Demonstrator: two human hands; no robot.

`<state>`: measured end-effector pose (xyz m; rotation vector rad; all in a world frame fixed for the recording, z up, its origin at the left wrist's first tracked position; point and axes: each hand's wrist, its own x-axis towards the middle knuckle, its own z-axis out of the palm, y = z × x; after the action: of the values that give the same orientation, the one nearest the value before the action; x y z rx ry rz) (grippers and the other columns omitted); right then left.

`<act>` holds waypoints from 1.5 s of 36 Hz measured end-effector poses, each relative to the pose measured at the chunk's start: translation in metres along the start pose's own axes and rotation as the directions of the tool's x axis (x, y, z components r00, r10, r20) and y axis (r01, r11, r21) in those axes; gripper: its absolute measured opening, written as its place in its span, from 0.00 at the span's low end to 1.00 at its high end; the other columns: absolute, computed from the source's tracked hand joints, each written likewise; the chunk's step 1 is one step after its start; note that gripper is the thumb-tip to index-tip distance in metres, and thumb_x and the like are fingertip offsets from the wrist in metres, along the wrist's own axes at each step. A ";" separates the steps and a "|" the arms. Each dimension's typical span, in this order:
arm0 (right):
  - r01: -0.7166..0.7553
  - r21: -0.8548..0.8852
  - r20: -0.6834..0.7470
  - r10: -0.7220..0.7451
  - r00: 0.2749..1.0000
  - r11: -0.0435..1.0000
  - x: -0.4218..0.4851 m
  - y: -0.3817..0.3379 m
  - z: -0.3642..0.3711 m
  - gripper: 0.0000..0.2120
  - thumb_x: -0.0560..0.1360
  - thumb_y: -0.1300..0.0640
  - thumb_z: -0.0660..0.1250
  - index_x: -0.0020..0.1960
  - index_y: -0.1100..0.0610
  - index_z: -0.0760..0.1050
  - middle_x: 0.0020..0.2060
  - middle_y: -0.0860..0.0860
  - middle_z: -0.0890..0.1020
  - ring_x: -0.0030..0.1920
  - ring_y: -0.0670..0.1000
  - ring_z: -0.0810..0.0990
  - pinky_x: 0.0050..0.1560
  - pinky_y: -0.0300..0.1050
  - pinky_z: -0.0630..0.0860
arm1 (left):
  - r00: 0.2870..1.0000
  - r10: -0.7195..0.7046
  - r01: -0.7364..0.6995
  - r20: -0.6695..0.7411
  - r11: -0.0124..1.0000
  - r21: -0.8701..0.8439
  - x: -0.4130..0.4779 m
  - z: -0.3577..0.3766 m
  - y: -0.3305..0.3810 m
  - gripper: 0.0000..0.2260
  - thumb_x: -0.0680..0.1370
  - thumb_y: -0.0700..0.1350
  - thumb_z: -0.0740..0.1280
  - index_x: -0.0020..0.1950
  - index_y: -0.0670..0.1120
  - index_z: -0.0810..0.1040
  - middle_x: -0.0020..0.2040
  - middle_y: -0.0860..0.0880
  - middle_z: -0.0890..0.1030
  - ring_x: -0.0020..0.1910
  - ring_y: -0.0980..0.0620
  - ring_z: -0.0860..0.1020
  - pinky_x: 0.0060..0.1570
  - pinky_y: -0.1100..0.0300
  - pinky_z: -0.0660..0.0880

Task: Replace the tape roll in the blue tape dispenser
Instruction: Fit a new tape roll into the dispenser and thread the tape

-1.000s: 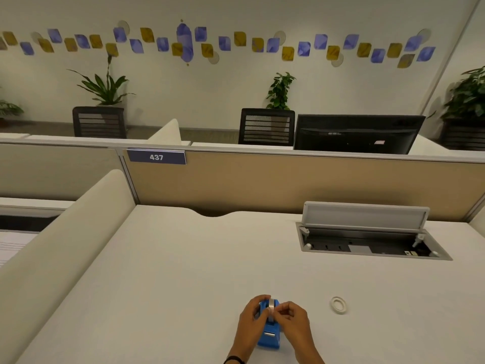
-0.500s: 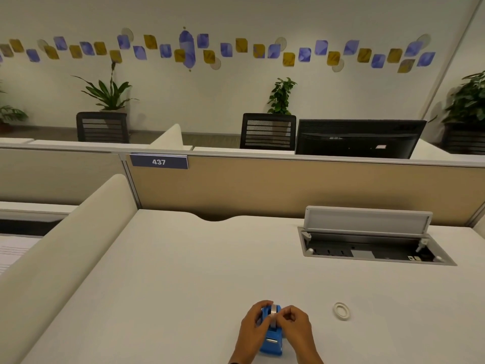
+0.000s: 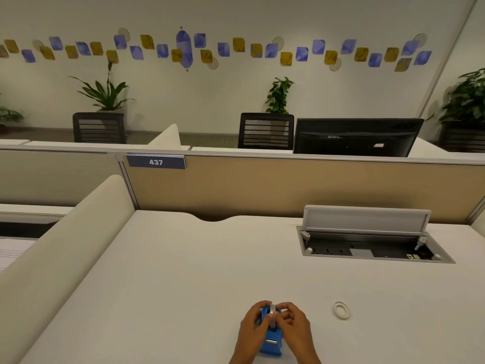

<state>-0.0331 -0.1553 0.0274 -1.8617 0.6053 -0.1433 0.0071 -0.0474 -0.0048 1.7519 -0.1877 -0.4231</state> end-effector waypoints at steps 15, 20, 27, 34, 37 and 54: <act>0.146 -0.059 0.060 -0.142 0.988 0.988 0.008 -0.003 -0.005 0.08 0.72 0.66 0.67 0.51 0.65 0.76 0.45 0.55 0.76 0.45 0.54 0.77 0.37 0.25 0.74 | 0.996 0.043 -0.048 0.081 0.997 0.060 0.000 -0.011 0.009 0.13 0.78 0.45 0.63 0.63 0.47 0.72 0.60 0.50 0.76 0.60 0.53 0.75 0.61 0.64 0.71; 0.154 -0.076 0.090 -0.147 0.985 0.985 0.010 -0.004 -0.007 0.10 0.73 0.65 0.67 0.53 0.66 0.76 0.52 0.62 0.78 0.47 0.54 0.76 0.43 0.32 0.73 | 0.987 0.030 -0.048 0.157 0.992 0.116 0.002 -0.015 0.013 0.13 0.79 0.48 0.61 0.63 0.48 0.72 0.62 0.49 0.76 0.60 0.51 0.75 0.62 0.59 0.72; 0.158 -0.109 0.113 -0.146 0.983 0.981 0.011 -0.004 -0.008 0.11 0.73 0.62 0.68 0.54 0.64 0.76 0.53 0.62 0.78 0.48 0.54 0.77 0.45 0.34 0.72 | 0.982 0.014 -0.044 0.187 0.987 0.156 0.005 -0.017 0.013 0.12 0.79 0.49 0.60 0.62 0.49 0.71 0.61 0.49 0.76 0.57 0.53 0.75 0.49 0.73 0.71; 0.169 -0.131 0.156 -0.148 0.977 0.977 0.011 -0.004 -0.011 0.12 0.72 0.61 0.69 0.54 0.63 0.75 0.55 0.60 0.78 0.49 0.53 0.77 0.43 0.30 0.71 | 0.985 0.020 -0.048 0.169 0.985 0.163 0.006 -0.015 0.009 0.11 0.79 0.48 0.60 0.61 0.49 0.71 0.60 0.48 0.77 0.56 0.52 0.77 0.46 0.74 0.73; 0.171 -0.141 0.161 -0.147 0.976 0.975 0.012 -0.004 -0.012 0.13 0.72 0.61 0.69 0.55 0.63 0.74 0.55 0.60 0.78 0.50 0.55 0.77 0.46 0.34 0.71 | 0.988 0.021 -0.046 0.155 0.987 0.155 0.007 -0.014 0.009 0.11 0.80 0.47 0.60 0.62 0.48 0.71 0.60 0.48 0.77 0.55 0.53 0.76 0.46 0.74 0.74; 0.184 -0.200 0.194 -0.145 0.970 0.962 0.012 -0.003 -0.012 0.17 0.69 0.62 0.72 0.57 0.62 0.73 0.55 0.59 0.77 0.48 0.50 0.75 0.47 0.36 0.70 | 0.986 -0.027 0.002 0.162 0.988 0.154 0.001 -0.015 0.015 0.15 0.80 0.46 0.59 0.66 0.48 0.68 0.66 0.47 0.73 0.62 0.49 0.74 0.62 0.58 0.71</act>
<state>-0.0266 -0.1705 0.0321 -2.1104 0.3526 -0.0198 0.0156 -0.0372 0.0120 1.8703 -0.3323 -0.5764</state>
